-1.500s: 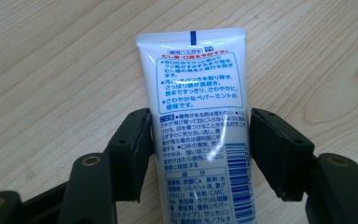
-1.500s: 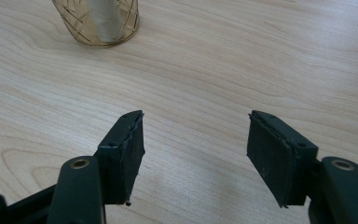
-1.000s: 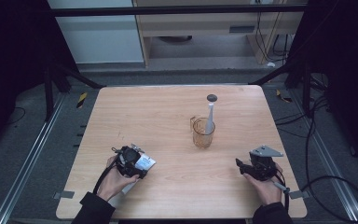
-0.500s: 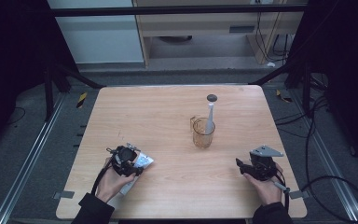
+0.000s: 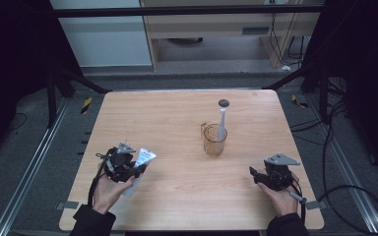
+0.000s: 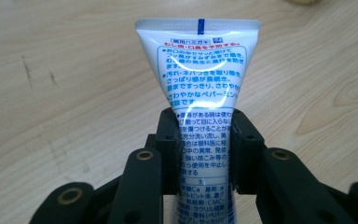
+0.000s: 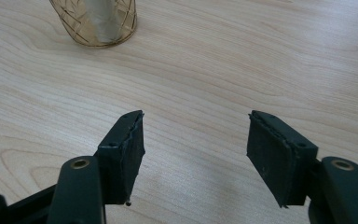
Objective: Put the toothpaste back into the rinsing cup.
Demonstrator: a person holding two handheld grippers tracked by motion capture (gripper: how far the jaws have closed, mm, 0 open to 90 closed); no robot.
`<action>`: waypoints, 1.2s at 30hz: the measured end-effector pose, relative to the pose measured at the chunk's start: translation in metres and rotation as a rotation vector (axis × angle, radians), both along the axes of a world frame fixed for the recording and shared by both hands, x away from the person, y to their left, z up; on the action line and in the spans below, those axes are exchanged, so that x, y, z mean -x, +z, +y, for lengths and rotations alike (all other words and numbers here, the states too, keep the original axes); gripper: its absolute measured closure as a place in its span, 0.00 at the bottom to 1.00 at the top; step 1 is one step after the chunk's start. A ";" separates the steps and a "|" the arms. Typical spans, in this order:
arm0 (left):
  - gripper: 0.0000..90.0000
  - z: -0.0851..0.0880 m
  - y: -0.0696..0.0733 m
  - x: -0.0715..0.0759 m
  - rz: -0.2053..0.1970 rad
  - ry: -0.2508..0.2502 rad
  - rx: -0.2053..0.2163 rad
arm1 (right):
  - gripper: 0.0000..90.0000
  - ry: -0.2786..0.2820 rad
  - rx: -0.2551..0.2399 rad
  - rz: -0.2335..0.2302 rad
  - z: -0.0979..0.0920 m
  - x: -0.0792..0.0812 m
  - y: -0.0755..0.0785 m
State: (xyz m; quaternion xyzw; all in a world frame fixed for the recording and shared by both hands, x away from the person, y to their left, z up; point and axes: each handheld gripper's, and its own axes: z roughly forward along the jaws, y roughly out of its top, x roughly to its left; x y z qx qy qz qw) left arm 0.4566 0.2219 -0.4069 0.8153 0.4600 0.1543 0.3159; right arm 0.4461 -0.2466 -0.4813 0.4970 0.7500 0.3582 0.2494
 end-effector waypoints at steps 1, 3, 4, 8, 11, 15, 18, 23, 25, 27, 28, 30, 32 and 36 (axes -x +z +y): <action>0.76 0.001 0.003 0.000 -0.009 0.003 0.004 | 0.41 0.002 0.003 -0.002 0.000 0.000 0.000; 0.76 0.004 0.011 0.000 -0.047 0.017 0.008 | 0.41 -0.001 0.003 -0.003 0.000 0.000 0.000; 0.76 0.005 0.014 -0.001 -0.060 0.023 0.012 | 0.41 -0.002 0.003 -0.003 0.000 0.000 0.000; 0.76 0.005 0.023 -0.005 -0.109 0.044 0.023 | 0.40 -0.007 0.001 -0.005 0.000 0.000 0.000; 0.76 0.002 0.028 -0.007 -0.138 0.052 0.031 | 0.40 -0.005 0.004 -0.010 0.000 0.000 0.000; 0.76 -0.006 0.041 -0.013 -0.212 0.075 0.062 | 0.39 -0.006 0.005 -0.015 0.001 0.000 0.000; 0.76 -0.013 0.048 -0.016 -0.269 0.094 0.072 | 0.38 -0.010 -0.007 -0.010 0.001 0.001 0.000; 0.76 -0.022 0.059 -0.022 -0.316 0.112 0.107 | 0.38 -0.011 0.000 -0.016 0.001 0.000 -0.001; 0.76 -0.028 0.062 -0.025 -0.329 0.115 0.118 | 0.38 -0.010 0.002 -0.014 0.001 0.000 -0.001; 0.76 -0.031 0.063 -0.026 -0.337 0.114 0.123 | 0.38 -0.012 -0.002 -0.011 0.001 0.000 -0.001; 0.76 -0.033 0.064 -0.027 -0.344 0.111 0.128 | 0.38 -0.012 -0.002 -0.011 0.001 0.000 -0.001; 0.76 -0.039 0.066 -0.030 -0.360 0.111 0.150 | 0.38 -0.011 0.003 -0.014 0.001 0.000 -0.001; 0.76 -0.045 0.068 -0.032 -0.380 0.113 0.153 | 0.38 -0.012 -0.005 -0.012 0.000 0.000 -0.001; 0.76 -0.057 0.070 -0.037 -0.411 0.122 0.178 | 0.38 -0.012 0.001 -0.015 -0.001 -0.001 -0.002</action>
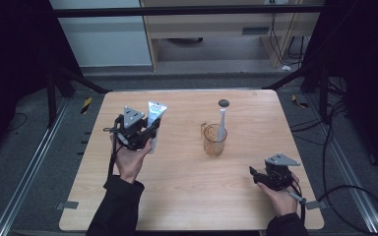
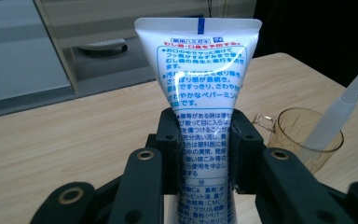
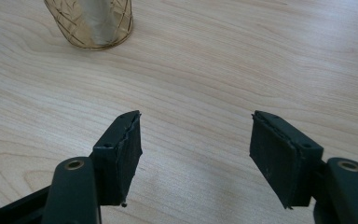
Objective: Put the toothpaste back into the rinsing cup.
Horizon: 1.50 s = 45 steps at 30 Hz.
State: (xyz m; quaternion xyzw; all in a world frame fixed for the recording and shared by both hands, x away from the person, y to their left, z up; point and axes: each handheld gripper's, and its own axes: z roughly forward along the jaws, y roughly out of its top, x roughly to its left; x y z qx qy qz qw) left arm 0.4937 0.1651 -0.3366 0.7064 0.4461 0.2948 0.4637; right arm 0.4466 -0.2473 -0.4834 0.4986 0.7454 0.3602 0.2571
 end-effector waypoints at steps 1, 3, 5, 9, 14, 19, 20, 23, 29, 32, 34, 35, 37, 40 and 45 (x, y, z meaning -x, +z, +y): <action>0.76 -0.003 0.000 -0.002 -0.004 0.001 0.006 | 0.38 0.000 0.000 0.000 0.000 0.000 0.000; 0.76 -0.008 0.001 -0.005 -0.017 0.004 0.008 | 0.38 0.000 0.001 -0.002 0.000 0.000 0.000; 0.76 -0.013 0.002 -0.009 -0.035 0.012 0.013 | 0.37 0.000 0.002 -0.005 0.000 0.000 0.000; 0.76 -0.022 0.001 -0.017 -0.063 0.018 0.055 | 0.36 -0.002 -0.004 -0.002 0.000 0.000 0.000; 0.76 -0.033 0.001 -0.027 -0.087 0.019 0.098 | 0.34 -0.009 -0.014 -0.004 -0.001 0.000 0.000; 0.76 -0.047 0.000 -0.037 -0.116 0.018 0.116 | 0.34 -0.010 -0.018 -0.001 -0.001 0.000 -0.001; 0.76 -0.047 0.000 -0.037 -0.116 0.018 0.116 | 0.34 -0.010 -0.018 -0.001 -0.001 0.000 -0.001; 0.76 -0.059 -0.003 -0.044 -0.129 0.011 0.138 | 0.33 -0.009 -0.021 -0.001 -0.001 0.000 0.000; 0.76 -0.079 -0.011 -0.053 -0.126 -0.010 0.166 | 0.32 -0.004 -0.019 -0.007 -0.001 0.000 -0.001; 0.76 -0.088 -0.013 -0.057 -0.135 -0.016 0.165 | 0.32 -0.008 -0.033 0.002 0.000 0.000 0.000; 0.76 -0.093 -0.014 -0.059 -0.137 -0.020 0.174 | 0.31 -0.004 -0.022 -0.006 -0.001 -0.001 -0.001; 0.76 -0.095 -0.015 -0.059 -0.139 -0.023 0.179 | 0.31 -0.005 -0.023 -0.005 -0.002 -0.001 -0.001; 0.76 -0.099 -0.016 -0.060 -0.150 -0.028 0.189 | 0.31 -0.004 -0.028 -0.003 -0.002 -0.001 -0.001; 0.76 -0.105 -0.019 -0.062 -0.152 -0.035 0.201 | 0.31 -0.003 -0.024 -0.011 -0.003 -0.001 -0.001; 0.76 -0.112 -0.026 -0.066 -0.149 -0.043 0.210 | 0.31 -0.002 -0.030 -0.005 -0.002 -0.001 -0.001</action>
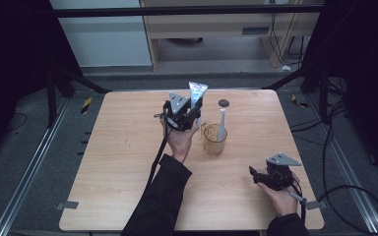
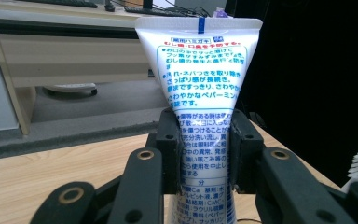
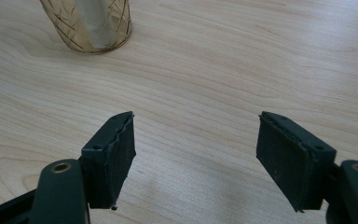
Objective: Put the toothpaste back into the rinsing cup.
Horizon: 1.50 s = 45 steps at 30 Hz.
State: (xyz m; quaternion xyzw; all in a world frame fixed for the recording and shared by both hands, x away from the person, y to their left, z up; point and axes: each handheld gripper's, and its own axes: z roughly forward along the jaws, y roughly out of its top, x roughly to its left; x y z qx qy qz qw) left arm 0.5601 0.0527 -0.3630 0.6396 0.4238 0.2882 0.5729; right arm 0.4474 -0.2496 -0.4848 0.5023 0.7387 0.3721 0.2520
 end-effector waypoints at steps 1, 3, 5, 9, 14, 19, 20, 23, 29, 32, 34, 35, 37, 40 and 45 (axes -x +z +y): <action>0.76 -0.001 -0.001 0.000 -0.003 -0.002 0.003 | 0.31 0.000 0.000 0.000 0.000 0.000 0.000; 0.76 -0.004 -0.003 0.000 -0.007 -0.009 0.004 | 0.31 -0.002 -0.001 0.000 0.000 0.000 0.000; 0.76 -0.007 -0.003 0.001 -0.013 -0.017 0.005 | 0.31 -0.004 -0.002 0.001 0.000 0.000 0.000; 0.76 -0.012 -0.003 0.000 -0.020 -0.028 0.010 | 0.31 0.001 0.005 -0.006 0.000 0.000 -0.001; 0.76 -0.016 -0.006 -0.002 -0.025 -0.042 0.009 | 0.31 0.000 0.004 -0.007 -0.001 0.000 0.000; 0.76 -0.019 -0.009 -0.005 -0.020 -0.051 0.013 | 0.31 0.000 -0.002 -0.001 0.000 0.000 0.000; 0.76 -0.019 -0.010 -0.005 -0.018 -0.053 0.012 | 0.31 0.000 -0.002 -0.001 0.000 0.000 0.000; 0.76 -0.024 -0.011 -0.006 -0.020 -0.062 0.012 | 0.31 0.002 0.005 -0.007 -0.001 0.000 0.000; 0.76 -0.028 -0.014 -0.007 -0.021 -0.073 0.012 | 0.31 -0.002 0.004 -0.005 -0.001 0.000 0.000; 0.76 -0.030 -0.016 -0.008 -0.021 -0.085 0.014 | 0.31 -0.003 0.004 -0.007 -0.001 0.000 0.000; 0.76 -0.031 -0.017 -0.008 -0.023 -0.090 0.019 | 0.31 -0.003 0.003 -0.007 -0.001 0.000 0.000; 0.76 -0.032 -0.017 -0.008 -0.023 -0.092 0.020 | 0.31 -0.003 0.004 -0.006 -0.001 0.000 0.000; 0.76 -0.033 -0.018 -0.009 -0.020 -0.097 0.020 | 0.32 -0.003 0.004 -0.006 -0.001 0.000 0.000; 0.76 -0.036 -0.021 -0.009 -0.018 -0.100 0.012 | 0.32 -0.002 0.005 -0.007 -0.001 0.000 0.000; 0.76 -0.039 -0.025 -0.010 -0.015 -0.109 0.008 | 0.32 -0.001 0.006 -0.006 -0.001 0.000 -0.001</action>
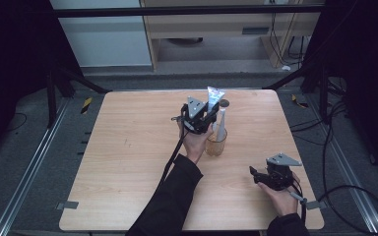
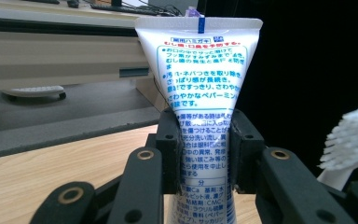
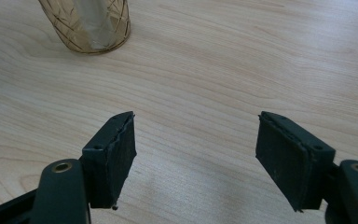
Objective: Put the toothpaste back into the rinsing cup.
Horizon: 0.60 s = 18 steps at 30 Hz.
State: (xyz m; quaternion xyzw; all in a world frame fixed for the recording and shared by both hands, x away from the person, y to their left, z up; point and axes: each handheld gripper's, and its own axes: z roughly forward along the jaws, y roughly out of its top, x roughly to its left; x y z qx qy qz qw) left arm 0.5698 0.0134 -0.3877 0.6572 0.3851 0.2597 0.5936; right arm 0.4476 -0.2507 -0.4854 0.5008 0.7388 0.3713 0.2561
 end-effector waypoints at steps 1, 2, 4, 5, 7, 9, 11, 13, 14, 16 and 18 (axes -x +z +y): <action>0.76 -0.001 -0.002 -0.001 0.002 -0.003 -0.003 | 0.32 0.000 0.001 -0.001 0.000 0.000 0.000; 0.76 -0.001 -0.002 -0.001 0.002 -0.003 -0.003 | 0.32 0.000 0.001 -0.001 0.000 0.000 0.000; 0.76 -0.003 -0.004 -0.001 0.010 -0.004 -0.005 | 0.32 0.000 0.001 -0.002 0.000 0.000 0.000; 0.76 -0.003 -0.005 -0.001 0.009 -0.006 -0.007 | 0.32 0.000 0.000 -0.001 0.000 0.000 0.000; 0.76 -0.004 -0.008 -0.002 0.010 -0.011 -0.007 | 0.32 0.001 0.000 -0.001 0.000 0.000 0.000; 0.76 -0.005 -0.009 -0.002 0.014 -0.016 -0.006 | 0.32 0.000 -0.004 0.002 0.000 0.000 0.000; 0.76 -0.006 -0.012 -0.002 0.014 -0.020 -0.008 | 0.32 -0.001 -0.004 0.004 0.000 0.000 0.000; 0.76 -0.006 -0.014 -0.002 0.017 -0.022 -0.011 | 0.32 -0.002 -0.003 0.004 0.000 0.000 0.000; 0.76 -0.006 -0.015 -0.002 0.020 -0.024 -0.011 | 0.32 -0.001 -0.003 0.004 0.000 0.000 0.000; 0.76 -0.005 -0.018 -0.002 0.023 -0.027 -0.010 | 0.32 0.000 -0.003 0.005 0.000 0.000 0.000; 0.76 -0.005 -0.020 -0.001 0.027 -0.030 -0.012 | 0.32 0.006 0.005 -0.002 0.000 0.000 -0.001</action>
